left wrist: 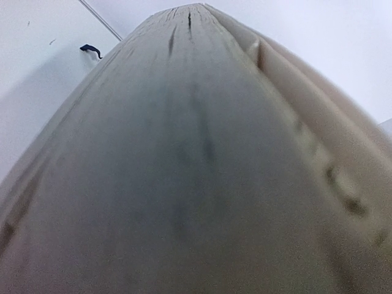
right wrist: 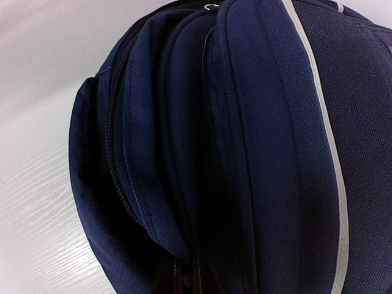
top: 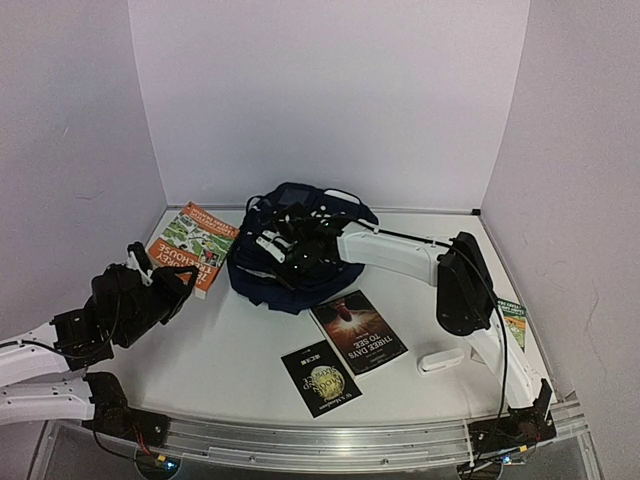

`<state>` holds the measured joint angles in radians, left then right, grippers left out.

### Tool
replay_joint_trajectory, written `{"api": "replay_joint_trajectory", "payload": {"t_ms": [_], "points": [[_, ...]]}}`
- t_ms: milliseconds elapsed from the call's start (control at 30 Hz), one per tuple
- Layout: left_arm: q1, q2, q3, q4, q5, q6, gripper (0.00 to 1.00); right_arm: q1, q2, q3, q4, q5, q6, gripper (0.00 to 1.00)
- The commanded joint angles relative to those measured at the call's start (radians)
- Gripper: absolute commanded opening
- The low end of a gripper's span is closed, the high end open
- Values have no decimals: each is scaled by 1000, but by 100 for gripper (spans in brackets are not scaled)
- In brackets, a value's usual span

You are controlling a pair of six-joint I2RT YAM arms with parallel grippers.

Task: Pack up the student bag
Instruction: Place the book in the student bag.

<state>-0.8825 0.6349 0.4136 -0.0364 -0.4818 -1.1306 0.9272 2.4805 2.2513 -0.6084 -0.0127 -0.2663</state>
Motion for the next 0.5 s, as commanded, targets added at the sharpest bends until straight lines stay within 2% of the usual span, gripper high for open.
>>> {"api": "replay_joint_trajectory", "payload": {"t_ms": [0,167,467], "points": [[-2,-98,-11,82,80,67,0,-5,-101,47,-7,48,2,0],[0,-155,-79,107,149,68,0,-19,-126,103,-7,38,34,0],[-1,-156,-152,154,236,44,0,-61,-144,216,10,79,68,0]]}}
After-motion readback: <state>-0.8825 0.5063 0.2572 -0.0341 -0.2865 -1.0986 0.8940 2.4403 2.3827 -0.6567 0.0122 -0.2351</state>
